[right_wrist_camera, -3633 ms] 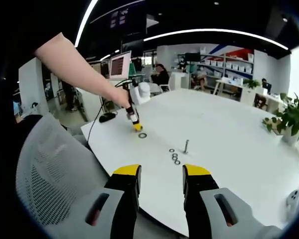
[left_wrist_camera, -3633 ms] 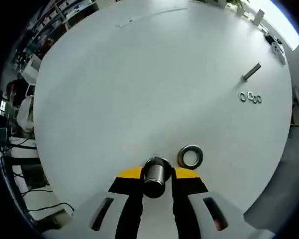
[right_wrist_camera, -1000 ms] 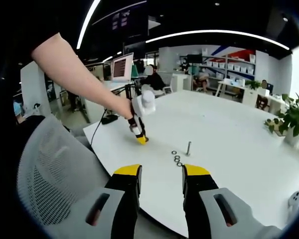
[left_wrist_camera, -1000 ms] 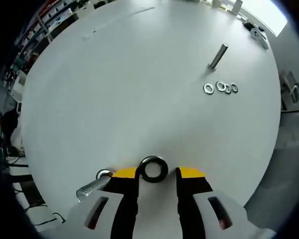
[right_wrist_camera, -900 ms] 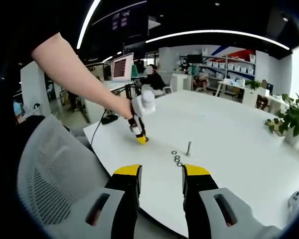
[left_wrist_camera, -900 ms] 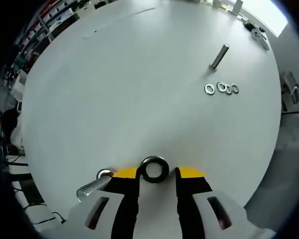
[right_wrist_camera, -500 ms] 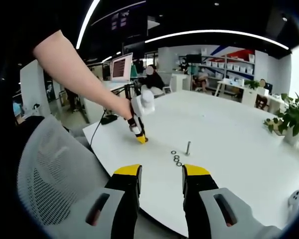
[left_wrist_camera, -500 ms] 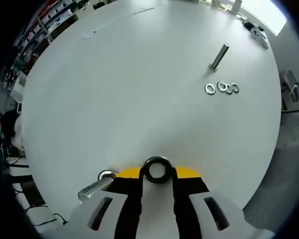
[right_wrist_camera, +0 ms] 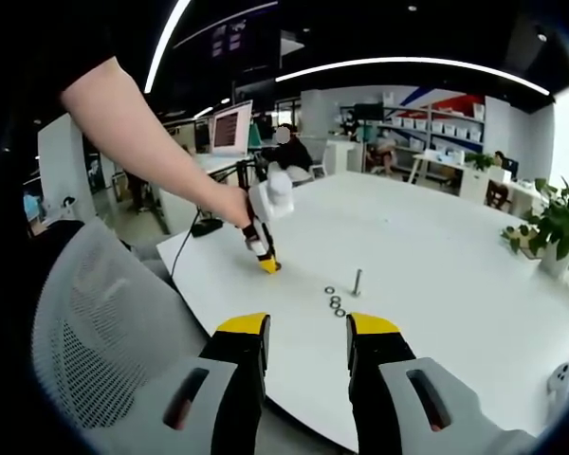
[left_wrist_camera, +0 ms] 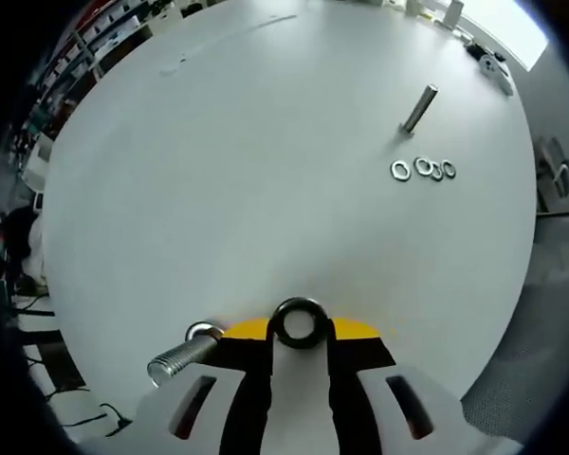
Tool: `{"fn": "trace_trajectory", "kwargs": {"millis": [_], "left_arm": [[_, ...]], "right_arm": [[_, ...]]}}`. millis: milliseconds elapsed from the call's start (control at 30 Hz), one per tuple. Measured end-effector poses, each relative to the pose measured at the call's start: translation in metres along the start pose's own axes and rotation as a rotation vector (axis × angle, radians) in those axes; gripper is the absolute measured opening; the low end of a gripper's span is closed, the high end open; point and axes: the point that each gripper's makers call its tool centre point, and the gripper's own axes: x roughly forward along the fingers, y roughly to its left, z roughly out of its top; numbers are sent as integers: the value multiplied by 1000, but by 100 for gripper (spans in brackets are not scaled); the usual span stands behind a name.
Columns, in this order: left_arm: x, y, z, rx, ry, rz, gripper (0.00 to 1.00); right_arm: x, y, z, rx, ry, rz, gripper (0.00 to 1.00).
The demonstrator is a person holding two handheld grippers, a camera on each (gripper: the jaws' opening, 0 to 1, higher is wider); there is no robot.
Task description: Place the washer onto the threaded stud by aligning its center hole with the stud, sliding it down to the base, and recovering from edge contact or off-axis alignment until the washer reaches the visible bottom stop.
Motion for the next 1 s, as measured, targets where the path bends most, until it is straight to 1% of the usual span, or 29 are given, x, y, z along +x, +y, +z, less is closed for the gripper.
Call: {"fn": "trace_trajectory", "kwargs": {"millis": [267,467,567,700,833,1000], "left_arm": [[0,-2,1,37,-3,8,19],[-3,-4,8,59,-23,14,19],[-9,-3,14,61,-42,16,19],[-17,1,17,69,-56,23,19],[-34,8,23,63,-80,29,19],[-52,17,31,66,-95,36,19]], "right_arm": [[0,-1,0,1,-2,-2,35],[0,-1,1,1,-4,-2,35],[0,0,1,2,-3,-1,35],[0,0,1,2,-4,1,35],[0,0,1,3,-5,2,35],[0,1,1,2,-5,5,35]]}}
